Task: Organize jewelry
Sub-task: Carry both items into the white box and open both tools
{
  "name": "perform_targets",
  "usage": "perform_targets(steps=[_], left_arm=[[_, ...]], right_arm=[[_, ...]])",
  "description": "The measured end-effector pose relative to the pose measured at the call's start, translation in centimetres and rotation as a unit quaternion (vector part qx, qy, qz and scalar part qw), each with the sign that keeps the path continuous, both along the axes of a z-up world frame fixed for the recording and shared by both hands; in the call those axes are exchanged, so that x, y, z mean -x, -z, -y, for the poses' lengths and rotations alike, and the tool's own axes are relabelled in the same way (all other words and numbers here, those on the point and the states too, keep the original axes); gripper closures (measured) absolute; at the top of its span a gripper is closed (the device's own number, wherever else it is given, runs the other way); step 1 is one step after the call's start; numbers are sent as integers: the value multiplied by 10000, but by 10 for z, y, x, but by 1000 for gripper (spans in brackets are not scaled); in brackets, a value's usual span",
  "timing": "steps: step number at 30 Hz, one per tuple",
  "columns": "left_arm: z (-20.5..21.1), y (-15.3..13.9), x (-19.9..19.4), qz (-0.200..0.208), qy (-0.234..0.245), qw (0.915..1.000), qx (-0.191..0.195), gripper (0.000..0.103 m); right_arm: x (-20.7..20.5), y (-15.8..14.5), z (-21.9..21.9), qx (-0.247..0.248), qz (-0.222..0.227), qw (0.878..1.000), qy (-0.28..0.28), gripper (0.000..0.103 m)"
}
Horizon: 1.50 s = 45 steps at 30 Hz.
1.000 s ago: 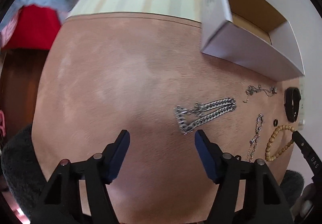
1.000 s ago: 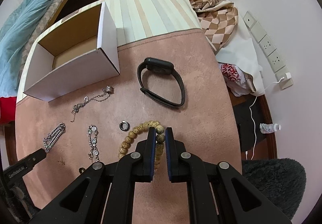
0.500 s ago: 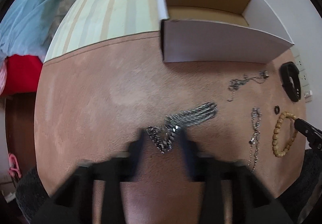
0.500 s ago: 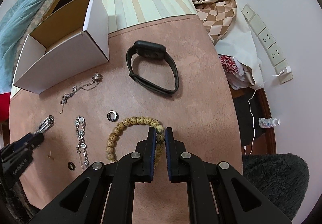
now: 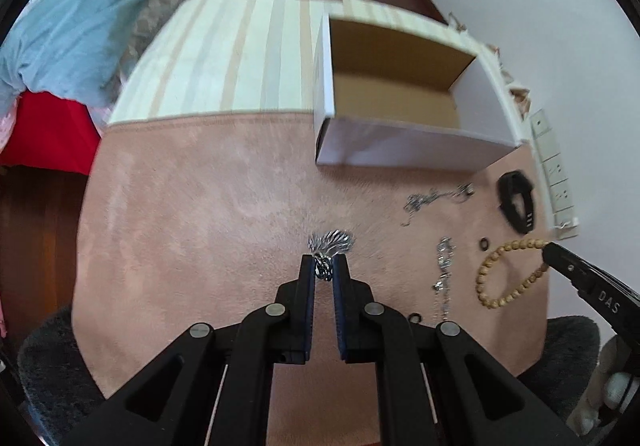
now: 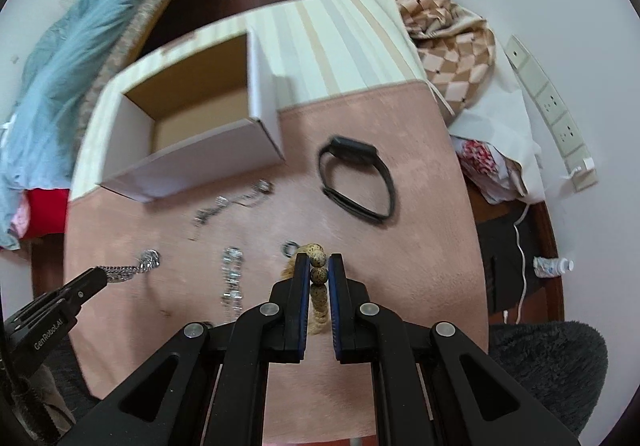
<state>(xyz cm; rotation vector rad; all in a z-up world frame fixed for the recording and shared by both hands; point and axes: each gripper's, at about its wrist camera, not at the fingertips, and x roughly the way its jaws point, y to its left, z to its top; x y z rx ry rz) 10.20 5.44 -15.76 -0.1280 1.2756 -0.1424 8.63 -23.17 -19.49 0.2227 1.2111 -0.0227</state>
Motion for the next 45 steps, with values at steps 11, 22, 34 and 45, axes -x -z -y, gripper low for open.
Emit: perform_targets(steps=[11,22,34,45], left_arm=[[2,-76,-9,703,6,9966,426,97],[20,-125,-69,1144,224,9910,662,97],[32,-70,-147,288,286,9948,934,97],[23,-51,-168,79,-168,9998,74,39]], right_arm=[[-11,-61,-19,-365,461,9976,-367,94],[-78,-116,-38,-510,920,9921,-679,94],[-169,-76,-57,-602,272,9939,-883,94],[-192,-30,-57,-923,-516,9896,-974,82]])
